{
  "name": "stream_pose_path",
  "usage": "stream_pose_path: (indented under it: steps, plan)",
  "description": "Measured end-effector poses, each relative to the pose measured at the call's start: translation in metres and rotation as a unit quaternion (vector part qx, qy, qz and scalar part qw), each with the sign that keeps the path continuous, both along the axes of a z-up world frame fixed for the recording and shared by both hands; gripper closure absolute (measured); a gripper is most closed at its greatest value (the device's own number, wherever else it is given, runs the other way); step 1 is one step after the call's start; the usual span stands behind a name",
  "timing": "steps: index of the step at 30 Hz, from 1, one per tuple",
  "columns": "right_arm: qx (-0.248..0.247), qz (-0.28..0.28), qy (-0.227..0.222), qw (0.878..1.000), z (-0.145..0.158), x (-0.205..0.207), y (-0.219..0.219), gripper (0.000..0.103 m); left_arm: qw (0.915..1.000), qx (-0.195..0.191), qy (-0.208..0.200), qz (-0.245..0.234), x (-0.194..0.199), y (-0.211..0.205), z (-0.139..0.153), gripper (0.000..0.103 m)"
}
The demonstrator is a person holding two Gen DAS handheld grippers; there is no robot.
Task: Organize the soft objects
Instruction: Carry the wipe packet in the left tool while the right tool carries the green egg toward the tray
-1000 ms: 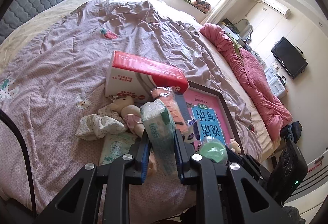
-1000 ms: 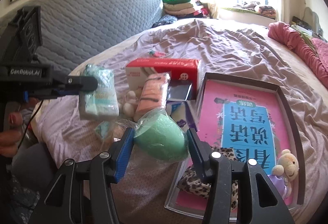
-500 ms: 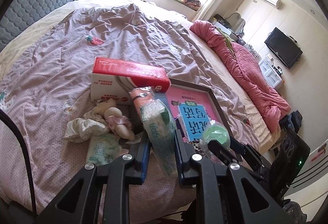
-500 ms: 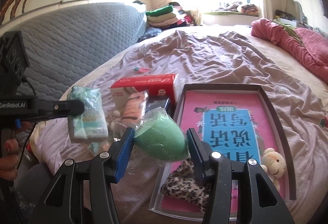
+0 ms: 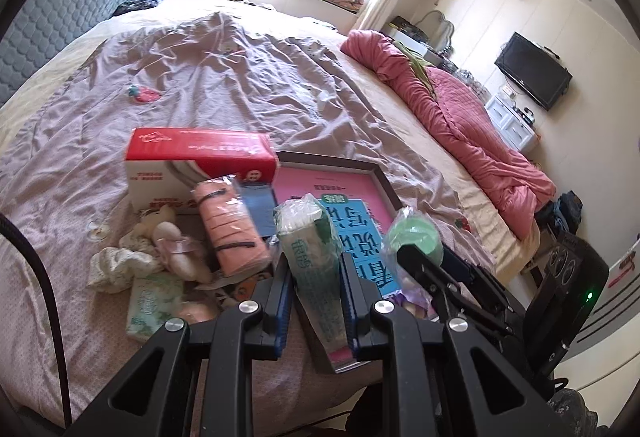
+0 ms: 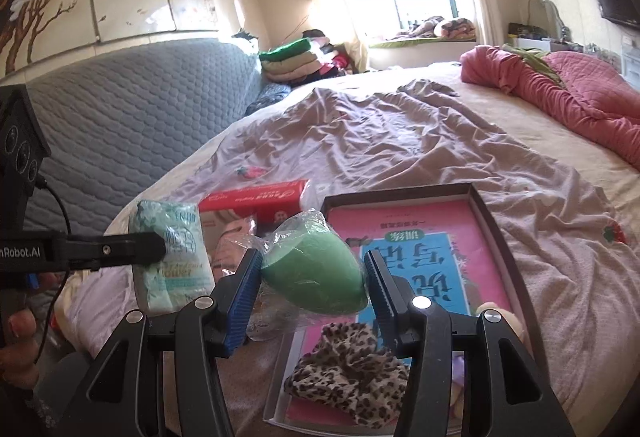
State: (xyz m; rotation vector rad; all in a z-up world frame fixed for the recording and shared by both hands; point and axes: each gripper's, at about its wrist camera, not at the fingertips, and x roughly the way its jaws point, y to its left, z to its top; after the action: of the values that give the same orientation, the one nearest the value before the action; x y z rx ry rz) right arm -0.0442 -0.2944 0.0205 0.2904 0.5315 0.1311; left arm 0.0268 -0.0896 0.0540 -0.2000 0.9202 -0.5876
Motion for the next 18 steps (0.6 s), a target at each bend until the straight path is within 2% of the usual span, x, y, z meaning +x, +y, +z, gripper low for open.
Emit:
stream_pose_path:
  steps: [10, 18]
  plan:
    - [0.031, -0.058, -0.003, 0.998, -0.001, -0.005, -0.036, 0.049, 0.9993, 0.012, -0.006, -0.034, -0.004, -0.040, 0.000, 0.081]
    - [0.038, -0.084, -0.005, 0.996, -0.004, -0.007, -0.053, 0.049, 0.9983, 0.022, 0.004, -0.054, -0.002, -0.065, -0.015, 0.081]
